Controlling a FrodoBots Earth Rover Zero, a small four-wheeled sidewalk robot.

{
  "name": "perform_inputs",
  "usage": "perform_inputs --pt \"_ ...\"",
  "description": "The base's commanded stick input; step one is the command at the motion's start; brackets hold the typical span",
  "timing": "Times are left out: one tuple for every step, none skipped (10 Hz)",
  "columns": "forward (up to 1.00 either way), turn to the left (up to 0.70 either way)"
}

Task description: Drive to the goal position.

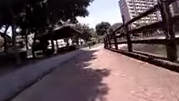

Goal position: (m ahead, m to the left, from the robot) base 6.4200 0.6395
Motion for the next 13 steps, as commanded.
perform_inputs --pt "1.0 -0.13" --pt "1.0 -0.27" --pt "1.0 0.01" --pt "1.0 0.01" --pt "1.0 0.01" --pt "1.0 0.01" --pt "1.0 0.01" --pt "1.0 0.01" --pt "1.0 0.01" --pt "1.0 0.01" --pt "1.0 0.01" --pt "1.0 0.04" --pt "1.0 0.12"
